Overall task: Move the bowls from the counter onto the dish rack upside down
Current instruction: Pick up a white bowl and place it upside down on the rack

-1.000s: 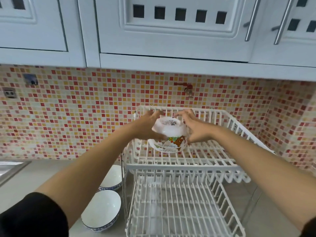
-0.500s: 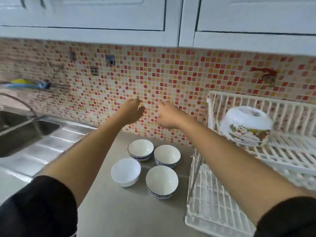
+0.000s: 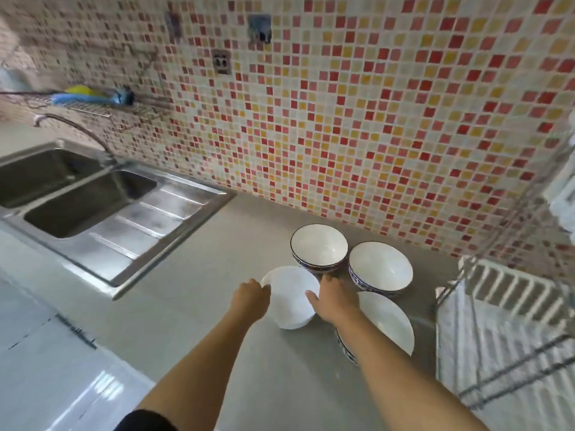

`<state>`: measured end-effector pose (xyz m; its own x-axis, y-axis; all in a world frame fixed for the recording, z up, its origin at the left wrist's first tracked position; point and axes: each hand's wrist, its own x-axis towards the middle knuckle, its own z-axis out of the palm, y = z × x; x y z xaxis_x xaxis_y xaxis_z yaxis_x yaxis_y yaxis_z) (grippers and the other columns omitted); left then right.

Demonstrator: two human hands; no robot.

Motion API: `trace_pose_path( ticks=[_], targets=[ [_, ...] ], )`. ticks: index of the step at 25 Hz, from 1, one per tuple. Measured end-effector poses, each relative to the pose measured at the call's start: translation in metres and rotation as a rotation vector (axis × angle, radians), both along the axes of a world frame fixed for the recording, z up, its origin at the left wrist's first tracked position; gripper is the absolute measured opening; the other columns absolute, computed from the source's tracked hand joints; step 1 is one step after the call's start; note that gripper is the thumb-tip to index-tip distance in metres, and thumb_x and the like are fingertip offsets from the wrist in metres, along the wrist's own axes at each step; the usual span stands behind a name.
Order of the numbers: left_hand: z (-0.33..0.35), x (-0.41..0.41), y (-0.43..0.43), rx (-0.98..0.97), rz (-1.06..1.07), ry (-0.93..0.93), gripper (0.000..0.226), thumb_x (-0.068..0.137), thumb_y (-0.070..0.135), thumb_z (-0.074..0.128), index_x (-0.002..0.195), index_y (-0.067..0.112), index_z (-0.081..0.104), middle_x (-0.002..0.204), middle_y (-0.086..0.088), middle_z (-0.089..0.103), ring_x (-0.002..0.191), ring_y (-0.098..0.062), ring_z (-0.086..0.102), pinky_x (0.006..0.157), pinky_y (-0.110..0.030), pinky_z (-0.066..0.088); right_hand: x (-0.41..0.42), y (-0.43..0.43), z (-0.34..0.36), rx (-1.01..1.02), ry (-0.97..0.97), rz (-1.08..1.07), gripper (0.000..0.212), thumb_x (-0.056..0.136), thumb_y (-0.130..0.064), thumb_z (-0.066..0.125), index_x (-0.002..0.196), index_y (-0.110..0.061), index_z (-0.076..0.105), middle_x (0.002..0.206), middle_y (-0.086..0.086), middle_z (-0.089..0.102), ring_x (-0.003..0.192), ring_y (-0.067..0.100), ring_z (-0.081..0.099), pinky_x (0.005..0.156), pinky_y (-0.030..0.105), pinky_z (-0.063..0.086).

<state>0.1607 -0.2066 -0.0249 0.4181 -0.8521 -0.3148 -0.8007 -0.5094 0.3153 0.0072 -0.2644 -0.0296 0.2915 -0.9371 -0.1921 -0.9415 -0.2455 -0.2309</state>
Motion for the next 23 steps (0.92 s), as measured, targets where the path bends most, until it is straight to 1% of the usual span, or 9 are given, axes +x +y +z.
trace_pose_path(
  ticks=[4, 6, 9, 13, 15, 16, 18, 20, 23],
  targets=[
    [-0.044, 0.011, -0.001, 0.026, 0.131, 0.211, 0.044, 0.088, 0.01, 0.056, 0.127, -0.007, 0.043, 0.13, -0.025, 0.054, 0.119, -0.039, 0.053, 0.095, -0.038, 0.048, 0.012, -0.001, -0.027, -0.075, 0.135, 0.044, 0.038, 0.091, -0.02, 0.047, 0.126, -0.008, 0.047, 0.12, 0.01, 0.064, 0.112, 0.027, 0.059, 0.097, 0.034, 0.037],
    [-0.044, 0.018, 0.001, -0.052, 0.228, 0.376, 0.043, 0.079, -0.003, 0.058, 0.12, -0.009, 0.046, 0.124, -0.028, 0.055, 0.111, -0.041, 0.058, 0.088, -0.044, 0.054, 0.017, 0.001, -0.021, -0.106, 0.089, 0.034, 0.038, 0.088, -0.015, 0.047, 0.125, -0.009, 0.048, 0.115, 0.011, 0.067, 0.108, 0.029, 0.061, 0.094, 0.034, 0.038],
    [-0.014, 0.031, 0.006, -0.23, 0.327, 0.504, 0.035, 0.079, -0.008, 0.047, 0.115, -0.009, 0.048, 0.119, -0.025, 0.052, 0.106, -0.044, 0.056, 0.078, -0.05, 0.058, 0.022, 0.009, 0.011, -0.097, -0.175, -0.013, 0.038, 0.085, -0.02, 0.049, 0.122, -0.012, 0.047, 0.108, 0.012, 0.067, 0.099, 0.035, 0.061, 0.078, 0.035, 0.047],
    [0.067, 0.042, 0.017, -0.537, 0.346, 0.604, 0.031, 0.086, -0.006, 0.04, 0.115, -0.002, 0.049, 0.113, -0.017, 0.051, 0.094, -0.033, 0.054, 0.071, -0.044, 0.06, 0.022, 0.018, 0.084, 0.097, -0.579, -0.082, 0.054, 0.089, -0.041, 0.049, 0.135, -0.014, 0.038, 0.115, 0.004, 0.063, 0.089, 0.028, 0.068, 0.082, 0.037, 0.055],
    [0.111, 0.038, 0.02, -0.667, 0.304, 0.621, 0.036, 0.088, -0.004, 0.044, 0.123, 0.002, 0.047, 0.115, -0.012, 0.051, 0.099, -0.03, 0.054, 0.072, -0.041, 0.06, 0.021, 0.027, 0.125, 0.306, -0.81, -0.077, 0.053, 0.093, -0.036, 0.046, 0.14, -0.021, 0.028, 0.123, 0.0, 0.052, 0.075, 0.023, 0.07, 0.075, 0.033, 0.06],
    [0.133, 0.031, 0.023, -0.715, 0.27, 0.661, 0.039, 0.089, -0.003, 0.047, 0.126, 0.006, 0.045, 0.118, -0.01, 0.052, 0.104, -0.03, 0.055, 0.073, -0.042, 0.06, 0.017, 0.031, 0.147, 0.311, -0.878, -0.045, 0.051, 0.094, -0.028, 0.044, 0.141, -0.024, 0.025, 0.127, -0.001, 0.047, 0.076, 0.019, 0.068, 0.072, 0.03, 0.061],
    [0.176, 0.018, 0.024, -0.756, 0.174, 0.784, 0.036, 0.092, 0.006, 0.048, 0.126, 0.015, 0.043, 0.125, -0.008, 0.052, 0.11, -0.031, 0.057, 0.077, -0.044, 0.06, 0.003, 0.043, 0.193, 0.152, -0.922, 0.028, 0.054, 0.095, -0.014, 0.041, 0.142, -0.027, 0.019, 0.135, 0.003, 0.042, 0.091, 0.018, 0.061, 0.071, 0.03, 0.061],
    [0.224, -0.001, 0.03, -0.764, 0.004, 0.893, 0.029, 0.093, 0.03, 0.046, 0.122, 0.024, 0.043, 0.127, -0.009, 0.054, 0.107, -0.029, 0.061, 0.078, -0.04, 0.057, -0.024, 0.057, 0.238, -0.108, -0.872, 0.087, 0.06, 0.094, -0.01, 0.04, 0.144, -0.031, 0.013, 0.135, 0.004, 0.043, 0.1, 0.018, 0.056, 0.071, 0.026, 0.06],
    [0.299, -0.032, 0.04, -0.871, -0.257, 0.994, 0.048, 0.08, 0.063, 0.039, 0.118, 0.037, 0.051, 0.125, -0.009, 0.057, 0.104, -0.026, 0.062, 0.084, -0.039, 0.055, -0.075, 0.083, 0.296, -0.433, -0.733, 0.191, 0.068, 0.095, -0.011, 0.043, 0.148, -0.031, 0.004, 0.138, 0.002, 0.043, 0.105, 0.019, 0.056, 0.078, 0.025, 0.054]
  ],
)
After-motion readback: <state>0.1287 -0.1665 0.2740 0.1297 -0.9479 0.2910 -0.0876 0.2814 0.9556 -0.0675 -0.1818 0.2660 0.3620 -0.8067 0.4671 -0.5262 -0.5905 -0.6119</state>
